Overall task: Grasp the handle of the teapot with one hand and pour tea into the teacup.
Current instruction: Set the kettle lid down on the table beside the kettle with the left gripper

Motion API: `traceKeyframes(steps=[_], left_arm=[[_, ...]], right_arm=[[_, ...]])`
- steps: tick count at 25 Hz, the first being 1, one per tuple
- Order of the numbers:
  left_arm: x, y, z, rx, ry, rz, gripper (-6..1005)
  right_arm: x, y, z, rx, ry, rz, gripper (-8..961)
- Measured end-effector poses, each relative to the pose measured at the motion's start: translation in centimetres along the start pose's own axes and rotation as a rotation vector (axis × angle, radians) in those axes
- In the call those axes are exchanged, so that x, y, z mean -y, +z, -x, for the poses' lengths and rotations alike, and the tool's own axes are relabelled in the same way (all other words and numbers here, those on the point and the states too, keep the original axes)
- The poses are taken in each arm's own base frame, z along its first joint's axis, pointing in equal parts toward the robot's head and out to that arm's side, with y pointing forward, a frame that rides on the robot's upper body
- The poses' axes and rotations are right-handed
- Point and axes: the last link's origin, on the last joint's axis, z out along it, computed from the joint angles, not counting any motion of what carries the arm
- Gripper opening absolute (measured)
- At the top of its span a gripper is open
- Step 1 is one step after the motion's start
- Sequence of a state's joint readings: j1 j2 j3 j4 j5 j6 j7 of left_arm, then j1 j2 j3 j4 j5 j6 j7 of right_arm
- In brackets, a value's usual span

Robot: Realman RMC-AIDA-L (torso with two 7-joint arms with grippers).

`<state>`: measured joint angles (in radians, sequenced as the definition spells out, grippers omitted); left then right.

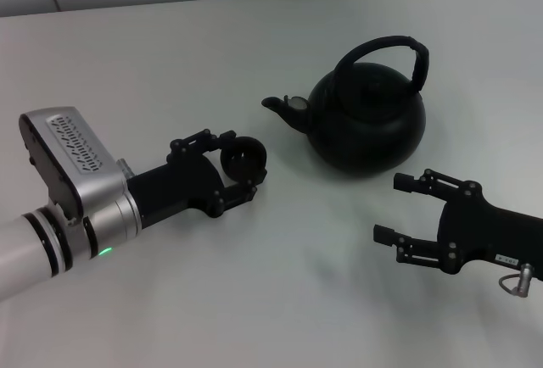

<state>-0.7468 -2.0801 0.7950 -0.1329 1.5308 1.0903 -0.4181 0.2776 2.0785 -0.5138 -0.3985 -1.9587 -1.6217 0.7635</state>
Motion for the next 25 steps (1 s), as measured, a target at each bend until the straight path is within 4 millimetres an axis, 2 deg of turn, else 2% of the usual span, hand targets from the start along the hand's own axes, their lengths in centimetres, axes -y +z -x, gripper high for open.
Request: traceKeyframes(steps=[7, 25], left_arm=[[-0.2, -0.2, 0.9, 0.042, 0.005, -0.013, 747], [-0.4, -0.2, 1.1, 0.037, -0.030, -0.035, 783]], right_arm=[[0.0, 0.0, 0.0, 0.001, -0.001, -0.002, 794], [0.2, 0.0, -0.1, -0.007, -0.004, -0.008, 786]])
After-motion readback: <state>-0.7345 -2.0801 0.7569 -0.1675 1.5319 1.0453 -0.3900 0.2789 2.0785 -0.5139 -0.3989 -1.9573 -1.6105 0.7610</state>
